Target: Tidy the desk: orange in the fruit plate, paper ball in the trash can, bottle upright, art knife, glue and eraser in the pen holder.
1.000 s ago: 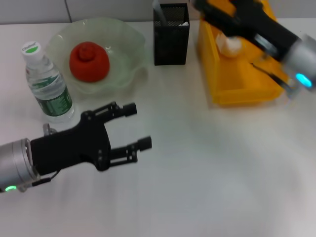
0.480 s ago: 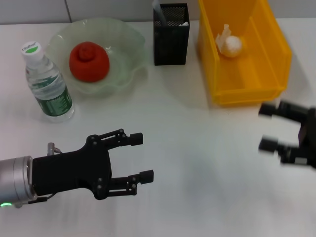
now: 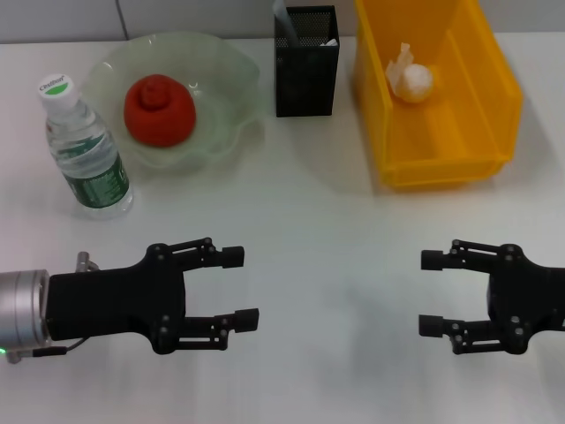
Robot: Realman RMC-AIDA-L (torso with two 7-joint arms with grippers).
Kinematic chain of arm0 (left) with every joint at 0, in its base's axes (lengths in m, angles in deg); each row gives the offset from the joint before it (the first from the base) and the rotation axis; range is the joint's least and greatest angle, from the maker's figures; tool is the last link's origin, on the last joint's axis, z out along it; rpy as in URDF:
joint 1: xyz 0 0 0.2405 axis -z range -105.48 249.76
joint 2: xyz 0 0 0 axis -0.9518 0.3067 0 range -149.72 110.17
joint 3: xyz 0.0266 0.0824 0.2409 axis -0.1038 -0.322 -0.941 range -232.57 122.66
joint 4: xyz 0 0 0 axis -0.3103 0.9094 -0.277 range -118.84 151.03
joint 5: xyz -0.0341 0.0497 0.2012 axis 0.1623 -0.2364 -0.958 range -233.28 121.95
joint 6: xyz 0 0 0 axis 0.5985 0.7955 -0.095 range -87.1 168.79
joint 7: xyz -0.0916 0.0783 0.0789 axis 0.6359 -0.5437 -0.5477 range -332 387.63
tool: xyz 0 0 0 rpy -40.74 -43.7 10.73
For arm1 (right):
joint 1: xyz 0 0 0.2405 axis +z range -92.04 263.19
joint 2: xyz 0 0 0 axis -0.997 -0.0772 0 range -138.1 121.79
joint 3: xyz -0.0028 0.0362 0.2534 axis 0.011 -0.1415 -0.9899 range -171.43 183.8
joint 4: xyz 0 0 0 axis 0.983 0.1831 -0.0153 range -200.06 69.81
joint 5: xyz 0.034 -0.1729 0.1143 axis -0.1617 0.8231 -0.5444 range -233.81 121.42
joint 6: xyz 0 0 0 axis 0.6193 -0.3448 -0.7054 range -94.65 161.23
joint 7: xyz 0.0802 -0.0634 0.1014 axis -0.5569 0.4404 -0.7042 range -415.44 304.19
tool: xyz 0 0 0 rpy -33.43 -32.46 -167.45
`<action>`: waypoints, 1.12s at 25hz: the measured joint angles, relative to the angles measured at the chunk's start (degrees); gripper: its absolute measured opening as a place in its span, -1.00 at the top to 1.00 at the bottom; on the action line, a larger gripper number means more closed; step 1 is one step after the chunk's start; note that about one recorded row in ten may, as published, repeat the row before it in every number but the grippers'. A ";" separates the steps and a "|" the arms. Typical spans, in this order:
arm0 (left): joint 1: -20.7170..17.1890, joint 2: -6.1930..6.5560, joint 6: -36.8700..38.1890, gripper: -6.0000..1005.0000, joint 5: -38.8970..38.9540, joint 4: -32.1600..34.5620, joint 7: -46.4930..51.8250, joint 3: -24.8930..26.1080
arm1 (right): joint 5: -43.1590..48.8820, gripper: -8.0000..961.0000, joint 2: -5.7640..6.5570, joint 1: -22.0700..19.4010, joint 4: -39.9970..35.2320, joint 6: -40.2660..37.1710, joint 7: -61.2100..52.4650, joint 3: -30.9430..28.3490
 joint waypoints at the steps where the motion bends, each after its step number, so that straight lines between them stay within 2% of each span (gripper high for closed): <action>1: 0.09 0.21 0.10 -0.63 -0.09 -0.10 -0.01 0.00 | 0.03 -0.72 -0.21 0.13 0.00 0.24 0.39 -0.05; 13: 0.01 1.89 1.83 -0.63 -2.80 0.37 -0.05 0.04 | 0.20 -0.72 -1.35 1.38 0.17 0.61 0.88 0.35; 28: -0.08 2.02 2.29 -0.63 -2.82 0.44 -0.09 -0.45 | 0.27 -0.72 -1.31 1.60 0.04 0.43 0.57 0.30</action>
